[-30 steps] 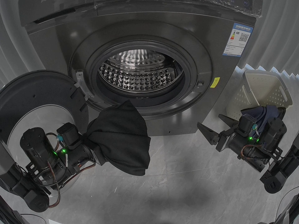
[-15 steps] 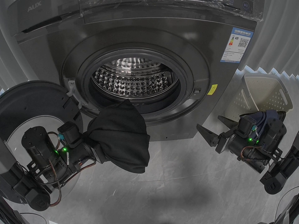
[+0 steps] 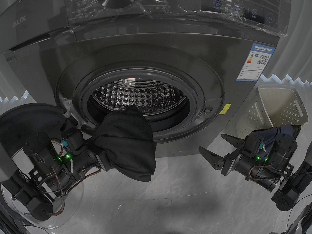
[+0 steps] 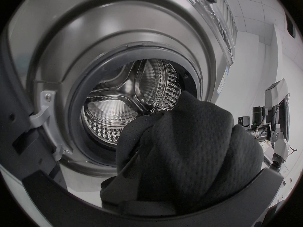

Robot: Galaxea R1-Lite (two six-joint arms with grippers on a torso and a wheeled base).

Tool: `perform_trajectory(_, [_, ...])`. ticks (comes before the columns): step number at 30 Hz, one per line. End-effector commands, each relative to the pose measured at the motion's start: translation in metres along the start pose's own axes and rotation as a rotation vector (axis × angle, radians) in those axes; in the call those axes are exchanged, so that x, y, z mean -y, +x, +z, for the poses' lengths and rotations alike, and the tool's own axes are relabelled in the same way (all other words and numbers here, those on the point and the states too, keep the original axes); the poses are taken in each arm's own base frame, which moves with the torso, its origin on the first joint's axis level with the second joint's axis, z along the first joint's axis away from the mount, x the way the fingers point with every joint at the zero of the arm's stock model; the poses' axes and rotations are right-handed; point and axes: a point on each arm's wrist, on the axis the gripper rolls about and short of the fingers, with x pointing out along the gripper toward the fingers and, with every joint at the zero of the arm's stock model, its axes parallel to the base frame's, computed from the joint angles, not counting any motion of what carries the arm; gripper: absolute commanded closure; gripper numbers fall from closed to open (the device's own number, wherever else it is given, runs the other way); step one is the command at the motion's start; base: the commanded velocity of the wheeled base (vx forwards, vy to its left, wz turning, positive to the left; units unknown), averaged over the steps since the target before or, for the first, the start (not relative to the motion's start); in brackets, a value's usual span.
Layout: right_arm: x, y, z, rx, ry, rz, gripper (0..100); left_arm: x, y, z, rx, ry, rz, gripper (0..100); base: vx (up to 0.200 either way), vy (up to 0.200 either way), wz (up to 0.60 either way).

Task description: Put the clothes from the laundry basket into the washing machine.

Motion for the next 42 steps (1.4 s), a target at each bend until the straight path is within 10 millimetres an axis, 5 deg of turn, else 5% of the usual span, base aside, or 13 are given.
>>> perform_trajectory(1, [-0.003, -0.001, -0.002, -0.009, 0.0, 0.013, 0, 0.0, 0.0, -0.001, -0.003, 0.0, -0.002, 100, 0.0, 0.0, 0.0])
perform_trajectory(7, [-0.008, -0.003, -0.005, -0.024, -0.002, 0.027, 0, 0.002, 0.008, 0.002, 0.021, 0.006, 0.009, 100, 0.0, 0.0, 0.0])
perform_trajectory(13, [-0.022, -0.015, -0.015, -0.084, 0.001, 0.077, 0, 0.003, 0.044, 0.008, 0.099, 0.027, 0.12, 100, 0.0, 0.0, 0.0])
perform_trajectory(18, [-0.028, -0.02, -0.02, -0.113, -0.001, 0.102, 0, 0.005, 0.055, 0.012, 0.116, 0.049, -0.017, 100, 0.0, 0.0, 0.0])
perform_trajectory(33, [-0.034, -0.02, -0.022, -0.119, -0.003, 0.129, 0, 0.006, 0.105, -0.017, 0.108, -0.006, 0.027, 100, 0.0, 0.0, 0.0])
perform_trajectory(42, [-0.036, -0.02, -0.023, -0.123, -0.004, 0.138, 0, 0.005, 0.119, -0.027, 0.069, -0.008, 0.037, 100, 0.0, 0.0, 0.0])
